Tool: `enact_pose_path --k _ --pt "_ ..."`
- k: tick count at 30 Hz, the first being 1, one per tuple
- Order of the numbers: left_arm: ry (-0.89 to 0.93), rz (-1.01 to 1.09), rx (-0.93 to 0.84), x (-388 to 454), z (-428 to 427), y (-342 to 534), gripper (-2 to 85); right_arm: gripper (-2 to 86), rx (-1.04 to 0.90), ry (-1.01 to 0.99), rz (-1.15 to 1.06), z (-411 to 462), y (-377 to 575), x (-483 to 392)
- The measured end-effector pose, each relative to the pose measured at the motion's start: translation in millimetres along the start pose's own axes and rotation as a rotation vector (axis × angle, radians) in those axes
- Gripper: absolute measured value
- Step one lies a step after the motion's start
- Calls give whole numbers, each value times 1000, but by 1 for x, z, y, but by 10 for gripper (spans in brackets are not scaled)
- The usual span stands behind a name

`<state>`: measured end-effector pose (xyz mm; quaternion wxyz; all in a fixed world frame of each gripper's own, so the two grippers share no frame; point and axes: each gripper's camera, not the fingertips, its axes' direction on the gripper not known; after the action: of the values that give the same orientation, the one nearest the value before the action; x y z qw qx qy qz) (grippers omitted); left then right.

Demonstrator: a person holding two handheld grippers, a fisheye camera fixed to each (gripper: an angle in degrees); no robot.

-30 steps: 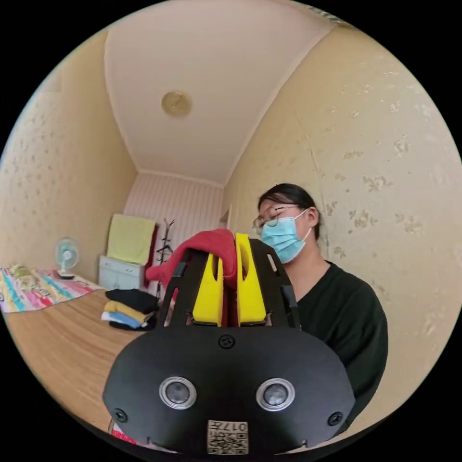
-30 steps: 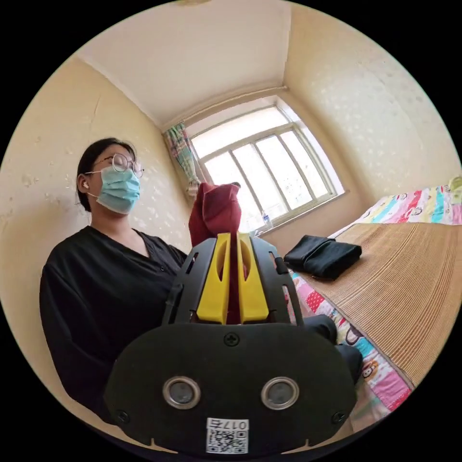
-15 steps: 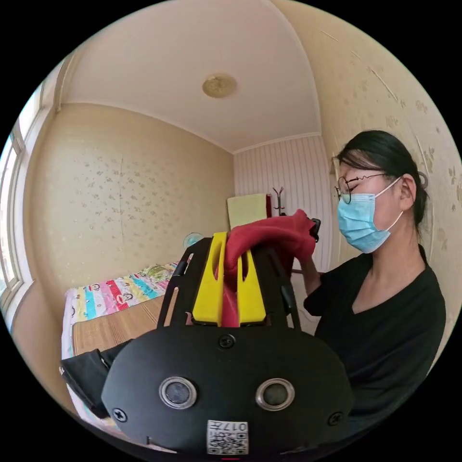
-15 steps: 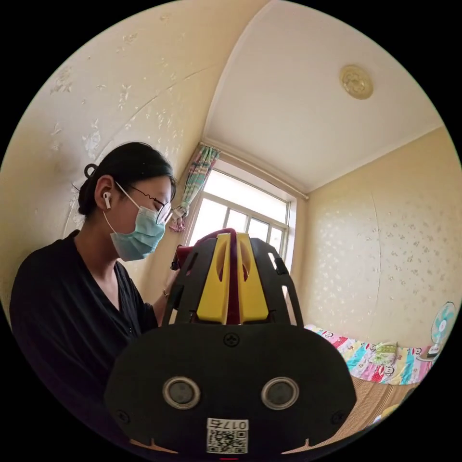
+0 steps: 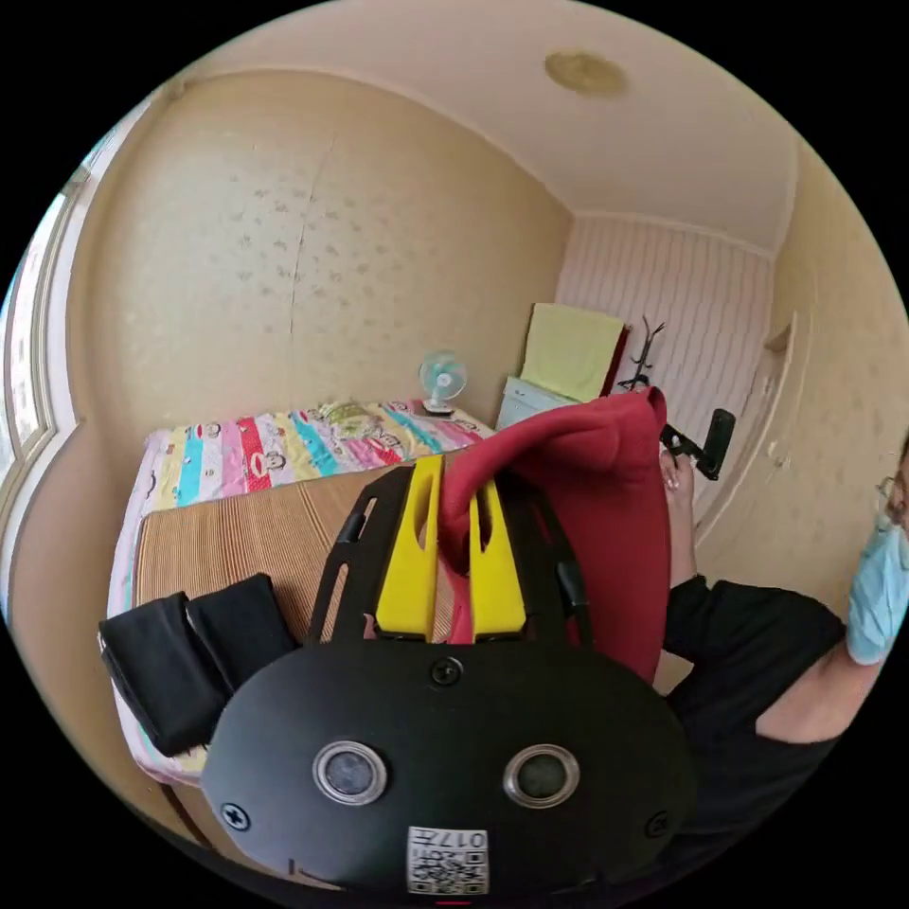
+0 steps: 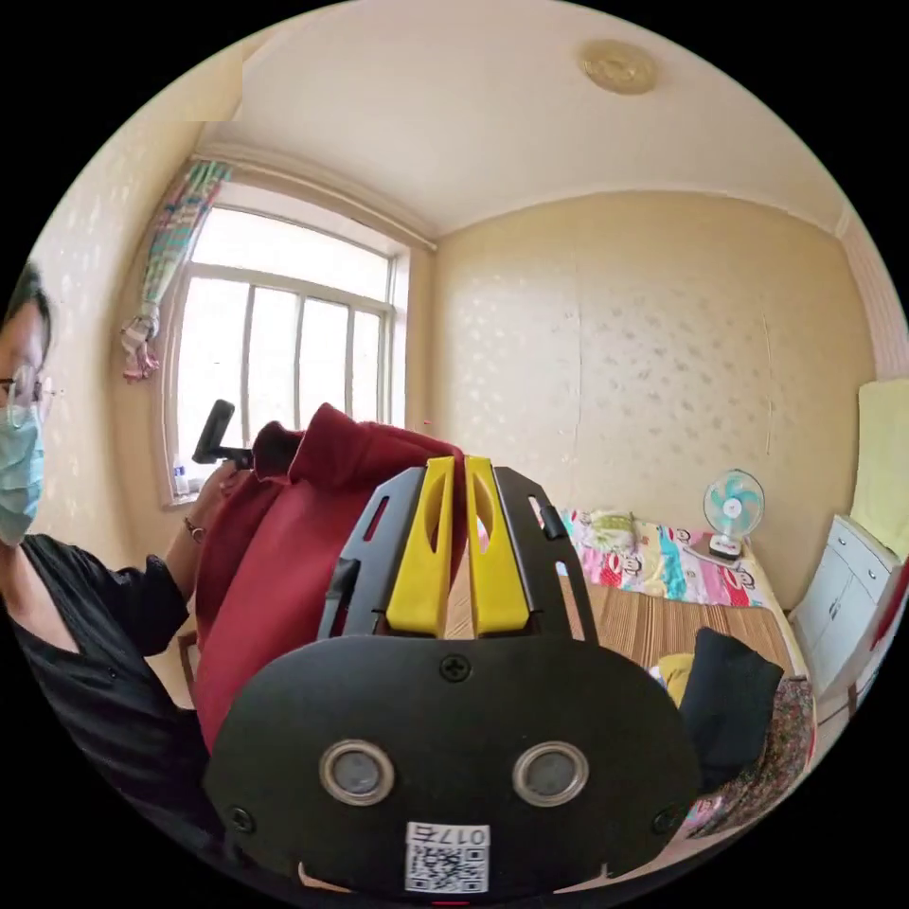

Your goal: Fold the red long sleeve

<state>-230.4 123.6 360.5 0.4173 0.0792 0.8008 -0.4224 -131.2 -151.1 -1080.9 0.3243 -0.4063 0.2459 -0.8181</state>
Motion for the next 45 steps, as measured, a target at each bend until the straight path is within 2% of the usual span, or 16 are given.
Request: enact_pose_path --k 2,4,6,7,9,13,17,20,23,25,28,31,34,39,42,45 --pt "-66 -90 -81 -68 79 -2 93 20 -201 156 74 88 12 52" --pt "-137 -217 -166 -137 148 17 104 19 -444 474 228 193 68 125" --pt "-166 -405 -314 -214 207 69 111 20 -632 347 304 237 121 164" --pt "-150 -432 -326 -226 213 84 113 22 -673 209 359 242 153 180" --pt "-66 -481 -367 -256 227 149 114 29 -676 96 417 229 200 196" --pt "-81 -518 -479 -268 222 244 116 79 -786 31 595 169 311 234" --pt "-97 -655 -482 -287 175 335 119 111 -815 12 812 90 393 270" --pt "11 -878 -447 -316 144 399 123 123 -837 -89 1012 35 447 290" --pt "248 -1030 -377 -323 121 446 136 129 -710 -332 1212 -16 468 311" --pt "366 -1072 -361 -320 112 464 145 107 -509 -584 1359 -50 473 332" --pt "477 -1095 -414 -318 100 470 138 56 -417 -854 1365 -71 459 356" --pt "523 -1047 -479 -331 78 446 97 37 -523 -965 1254 -85 423 381" --pt "529 -894 -598 -341 55 401 41 27 -529 -963 1097 -114 372 414" --pt "701 -739 -477 -339 -35 321 32 25 -351 -1110 1038 -172 316 482" --pt "650 -697 -555 -331 -60 314 42 30 -407 -1121 1024 -190 316 510" --pt "459 -820 -721 -346 -61 350 70 47 -550 -983 1234 -190 361 545"
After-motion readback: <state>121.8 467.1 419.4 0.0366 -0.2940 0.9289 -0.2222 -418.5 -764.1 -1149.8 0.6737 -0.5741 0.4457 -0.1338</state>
